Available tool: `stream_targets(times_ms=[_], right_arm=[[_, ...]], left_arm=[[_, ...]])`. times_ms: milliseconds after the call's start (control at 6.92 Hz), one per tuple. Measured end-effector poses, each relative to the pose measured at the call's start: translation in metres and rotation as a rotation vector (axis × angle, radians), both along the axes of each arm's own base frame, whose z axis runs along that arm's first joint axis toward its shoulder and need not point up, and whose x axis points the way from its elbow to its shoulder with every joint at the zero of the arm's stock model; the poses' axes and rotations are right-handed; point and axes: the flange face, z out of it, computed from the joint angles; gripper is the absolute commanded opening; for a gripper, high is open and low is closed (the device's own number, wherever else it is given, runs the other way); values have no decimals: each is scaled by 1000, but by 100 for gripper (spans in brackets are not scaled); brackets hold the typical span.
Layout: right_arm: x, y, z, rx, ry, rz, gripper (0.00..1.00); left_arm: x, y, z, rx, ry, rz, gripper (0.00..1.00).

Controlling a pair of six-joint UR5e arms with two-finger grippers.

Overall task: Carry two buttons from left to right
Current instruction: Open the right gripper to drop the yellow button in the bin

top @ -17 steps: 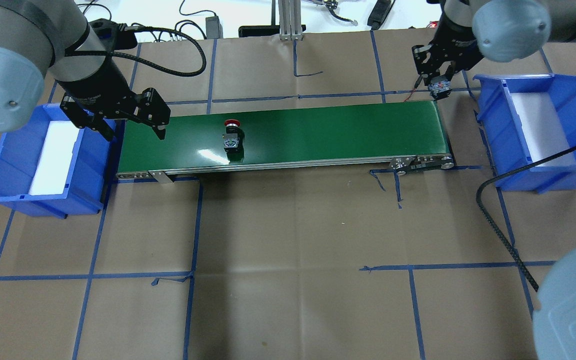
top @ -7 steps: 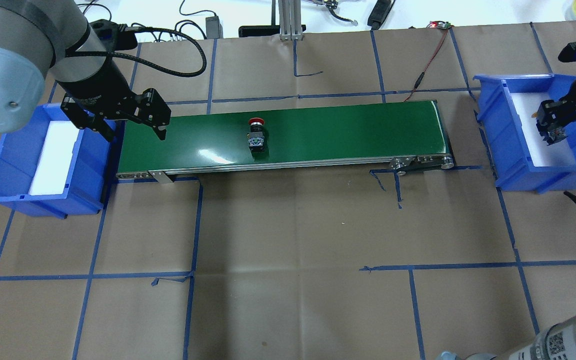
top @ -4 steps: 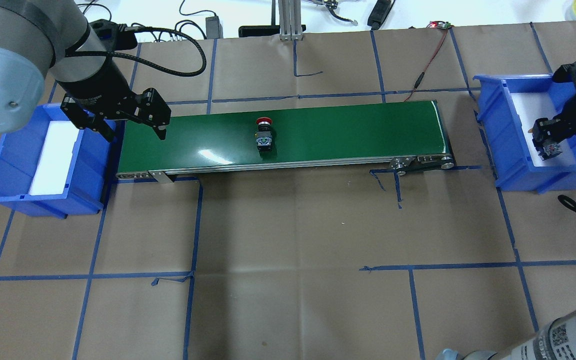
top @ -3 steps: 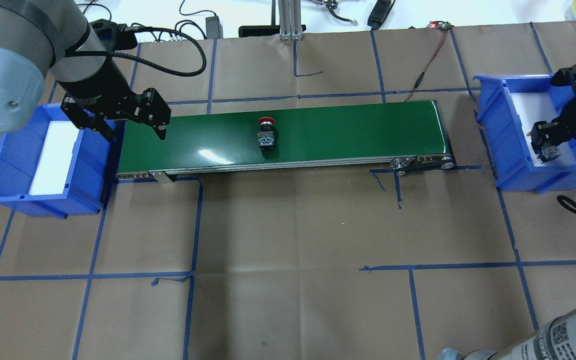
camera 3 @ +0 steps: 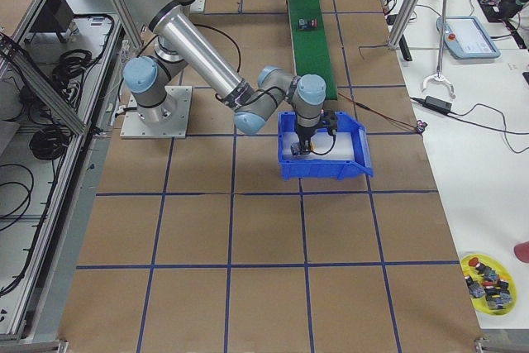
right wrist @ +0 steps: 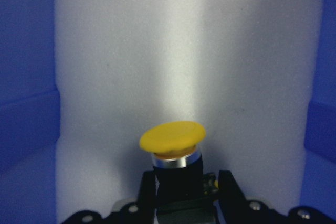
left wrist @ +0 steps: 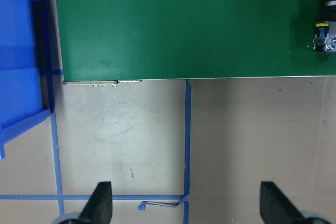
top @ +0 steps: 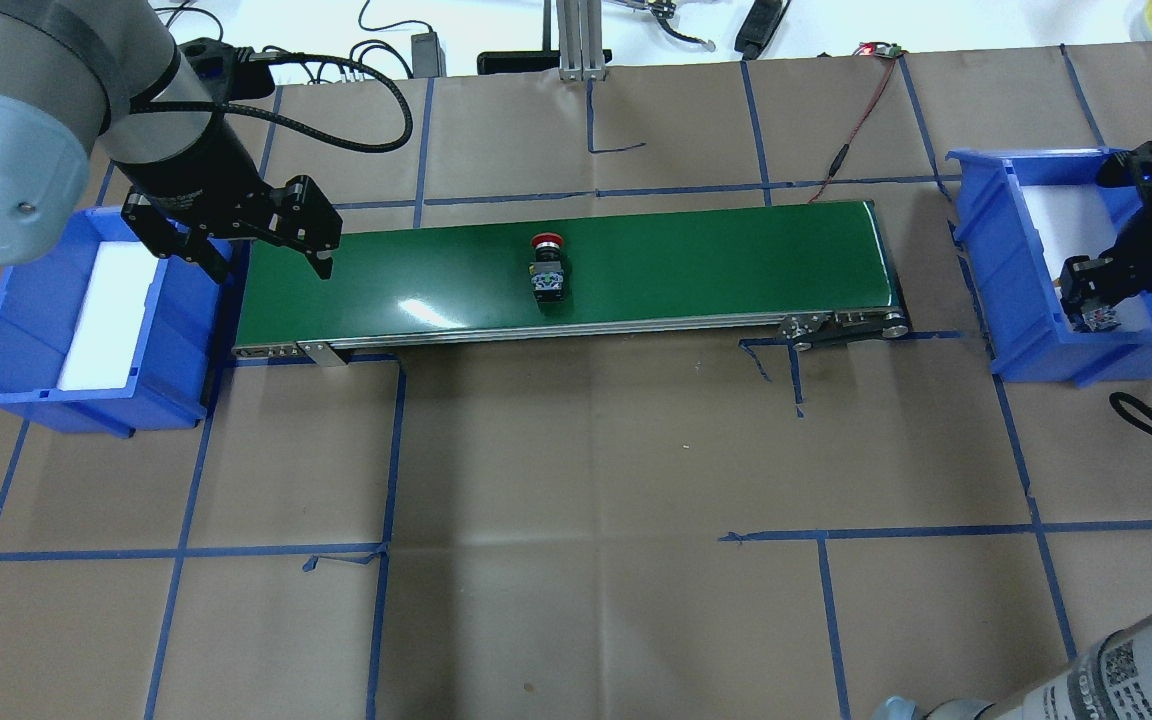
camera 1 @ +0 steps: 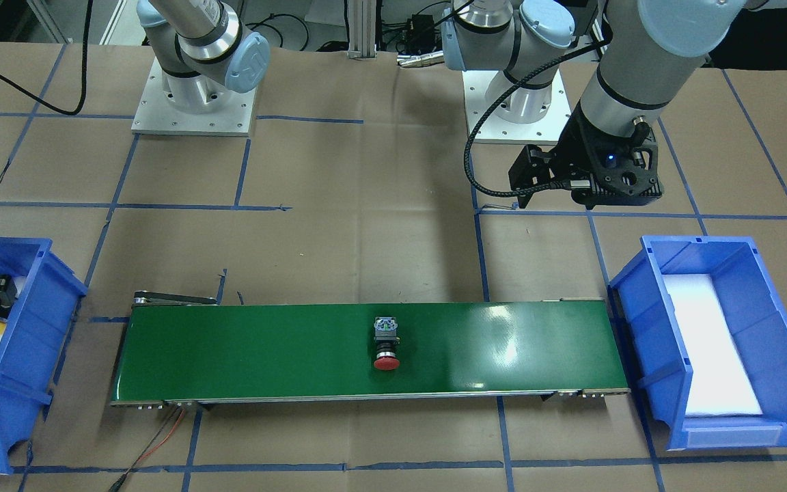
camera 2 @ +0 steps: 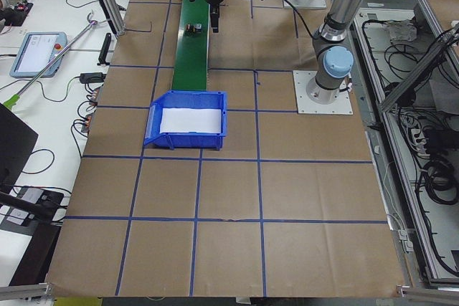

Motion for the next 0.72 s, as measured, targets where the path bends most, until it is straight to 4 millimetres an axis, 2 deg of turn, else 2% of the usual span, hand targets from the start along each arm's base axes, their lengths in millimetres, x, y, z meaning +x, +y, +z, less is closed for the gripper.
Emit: stream_targets(times_ms=[289, 433, 722], right_arm=[[-3, -3, 11, -8, 18, -4, 100], [-5, -8, 29, -23, 28, -7, 100], [-1, -18, 86, -42, 36, -21, 100]], left_arm=[[0, 0, 0, 0, 0, 1, 100], [0, 0, 0, 0, 0, 0, 100], [0, 0, 0, 0, -1, 1, 100]])
